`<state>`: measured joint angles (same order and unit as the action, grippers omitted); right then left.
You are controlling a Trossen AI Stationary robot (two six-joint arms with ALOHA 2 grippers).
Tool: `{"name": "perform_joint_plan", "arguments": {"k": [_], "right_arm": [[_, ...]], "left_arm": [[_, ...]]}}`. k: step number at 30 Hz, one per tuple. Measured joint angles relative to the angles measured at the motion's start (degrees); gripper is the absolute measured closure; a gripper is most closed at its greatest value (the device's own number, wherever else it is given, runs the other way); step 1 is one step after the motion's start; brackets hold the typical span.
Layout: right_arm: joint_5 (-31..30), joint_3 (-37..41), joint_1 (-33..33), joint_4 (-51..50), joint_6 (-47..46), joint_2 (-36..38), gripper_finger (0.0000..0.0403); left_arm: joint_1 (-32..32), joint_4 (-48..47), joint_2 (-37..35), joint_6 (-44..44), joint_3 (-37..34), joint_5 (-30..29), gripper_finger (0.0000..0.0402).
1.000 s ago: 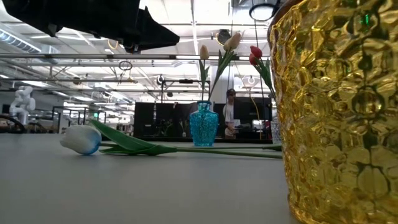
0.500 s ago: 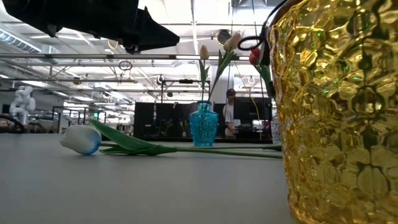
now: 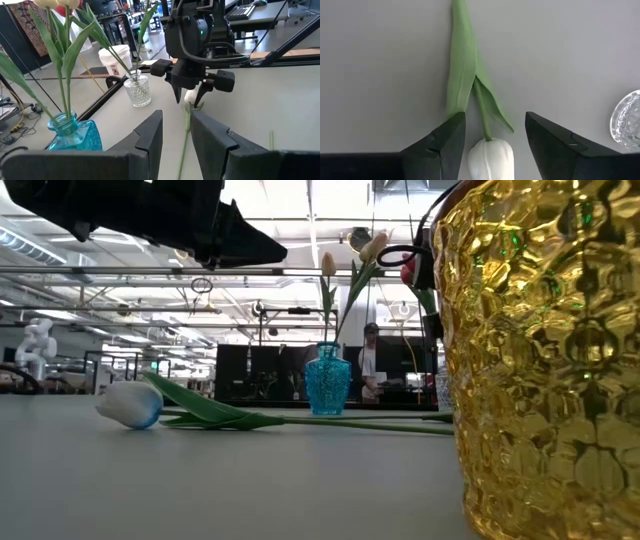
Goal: Sort flowers into vase by color
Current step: Put the top white flower into the yellow vase
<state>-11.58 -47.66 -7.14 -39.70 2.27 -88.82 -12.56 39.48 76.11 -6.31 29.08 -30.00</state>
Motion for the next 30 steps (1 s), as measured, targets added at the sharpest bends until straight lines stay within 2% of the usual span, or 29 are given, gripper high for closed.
{"name": "perform_joint_plan", "arguments": {"k": [6,15,25,30], "right_arm": [[0.1,0.0,0.0,1.7,-5.3,0.0,0.0215],[-0.1,0.0,0.0,1.8,-6.7,0.0,0.0235],[-0.1,0.0,0.0,0.7,2.5,0.0,0.0236],[1.7,0.0,0.0,-0.8,4.0,0.0,0.0236]], "left_arm": [[0.0,0.0,0.0,0.0,0.0,0.0,0.0295],[-0.1,0.0,0.0,0.1,0.0,1.4,0.0295],[-0.4,0.0,0.0,0.1,0.0,1.4,0.0295],[-0.4,0.0,0.0,0.1,0.0,1.4,0.0295]]}}
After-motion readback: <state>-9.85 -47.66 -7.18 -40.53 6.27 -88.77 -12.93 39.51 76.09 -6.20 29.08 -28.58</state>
